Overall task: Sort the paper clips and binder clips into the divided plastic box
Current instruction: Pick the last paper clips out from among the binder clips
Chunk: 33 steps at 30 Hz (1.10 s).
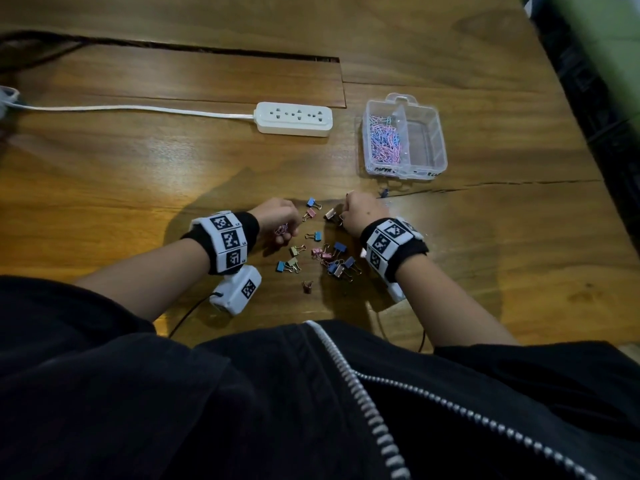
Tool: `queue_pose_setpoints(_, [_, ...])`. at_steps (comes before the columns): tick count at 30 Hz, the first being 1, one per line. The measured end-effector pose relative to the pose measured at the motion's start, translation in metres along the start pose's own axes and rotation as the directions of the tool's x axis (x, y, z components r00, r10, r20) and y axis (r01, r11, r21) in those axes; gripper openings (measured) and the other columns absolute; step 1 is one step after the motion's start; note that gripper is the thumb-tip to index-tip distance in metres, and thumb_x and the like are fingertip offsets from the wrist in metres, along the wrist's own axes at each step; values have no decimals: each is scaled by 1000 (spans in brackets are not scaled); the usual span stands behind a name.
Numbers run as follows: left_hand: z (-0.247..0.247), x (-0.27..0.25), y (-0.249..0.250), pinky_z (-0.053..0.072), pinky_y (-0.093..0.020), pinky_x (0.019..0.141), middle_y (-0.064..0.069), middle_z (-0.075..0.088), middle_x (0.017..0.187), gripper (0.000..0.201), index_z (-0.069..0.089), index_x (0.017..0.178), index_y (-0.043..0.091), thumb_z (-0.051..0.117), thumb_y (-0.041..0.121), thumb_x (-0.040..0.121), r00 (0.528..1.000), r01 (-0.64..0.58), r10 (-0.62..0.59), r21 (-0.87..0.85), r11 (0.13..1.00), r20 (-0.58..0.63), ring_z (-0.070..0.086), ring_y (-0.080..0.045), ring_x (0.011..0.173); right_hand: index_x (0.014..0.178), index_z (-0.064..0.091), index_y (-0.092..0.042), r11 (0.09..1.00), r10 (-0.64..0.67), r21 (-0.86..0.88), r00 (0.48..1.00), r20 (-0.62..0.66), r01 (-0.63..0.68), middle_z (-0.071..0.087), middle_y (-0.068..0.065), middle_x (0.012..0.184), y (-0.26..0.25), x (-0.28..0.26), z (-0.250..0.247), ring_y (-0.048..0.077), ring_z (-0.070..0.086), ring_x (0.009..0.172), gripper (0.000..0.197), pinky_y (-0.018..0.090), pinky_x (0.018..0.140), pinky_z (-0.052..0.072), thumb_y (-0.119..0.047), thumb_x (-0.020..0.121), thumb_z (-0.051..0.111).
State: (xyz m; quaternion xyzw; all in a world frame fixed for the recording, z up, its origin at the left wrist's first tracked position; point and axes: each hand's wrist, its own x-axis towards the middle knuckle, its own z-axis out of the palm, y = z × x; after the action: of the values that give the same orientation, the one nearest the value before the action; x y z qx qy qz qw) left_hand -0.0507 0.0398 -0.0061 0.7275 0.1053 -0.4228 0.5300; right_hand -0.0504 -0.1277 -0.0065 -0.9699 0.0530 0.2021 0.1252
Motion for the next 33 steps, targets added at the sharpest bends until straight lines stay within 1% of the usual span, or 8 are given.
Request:
queue_pose_setpoints(5, [7,0,6,33,-16,39,-1,45,67,17,47,74,12,46,4,90,998,-60,60,91,994,-1,36,-10,51,100,56,-8,964,38,260,997,70,-55,52,3,87,17,-4,0,18,52,87,15,21,62,40,-12,93,43])
queue_pose_setpoints(10, [26,9,12,36,-19,54,2,37,57,41,32,55,17,60,7,83,966,-221,250,282,934,-70,38,-7,47,72,51,-18,701,255,703,963,-84,-124,48,-5,72,48,-11,0,17,48,81,19,27,69,42,-14,90,46])
queue_pose_setpoints(13, [43,12,23,35,-15,55,5,45,65,27,44,64,18,63,13,83,917,-297,396,594,747,-39,43,-10,61,65,47,-28,800,191,588,979,-69,-115,55,-3,77,54,-18,11,18,55,80,22,37,81,50,-19,81,59])
queue_pose_setpoints(15, [51,14,32,41,-17,65,0,60,89,6,60,89,13,62,17,85,897,-323,440,733,599,37,55,-14,84,70,50,-28,865,154,491,986,-61,-105,58,-3,89,53,-26,16,18,58,87,19,39,84,52,-21,79,65])
queue_pose_setpoints(19, [57,24,36,45,-27,86,0,57,130,37,56,125,20,58,24,88,878,-326,464,856,400,118,55,-19,115,95,58,-18,919,142,385,982,-124,-84,60,0,98,47,-39,16,16,56,89,16,33,80,50,-26,83,63])
queue_pose_setpoints(28, [64,30,36,47,-31,75,-6,62,100,22,63,103,11,50,24,91,845,-313,495,938,151,203,59,-23,97,96,58,-15,940,143,321,987,-74,-112,64,8,106,42,-40,12,18,54,86,18,29,74,44,-30,87,59])
queue_pose_setpoints(31, [60,31,32,45,-30,71,-2,51,83,12,53,85,13,47,21,91,854,-338,484,911,237,191,55,-22,84,99,56,-15,931,156,350,978,-135,-100,63,5,104,47,-45,7,16,52,85,14,28,72,41,-21,87,58])
queue_pose_setpoints(33, [55,30,30,42,-26,64,2,47,72,19,45,71,19,47,19,90,897,-348,430,759,551,99,48,-16,68,100,56,-14,925,97,377,986,-136,-39,60,2,101,45,-53,7,15,52,90,16,27,74,42,-20,86,60])
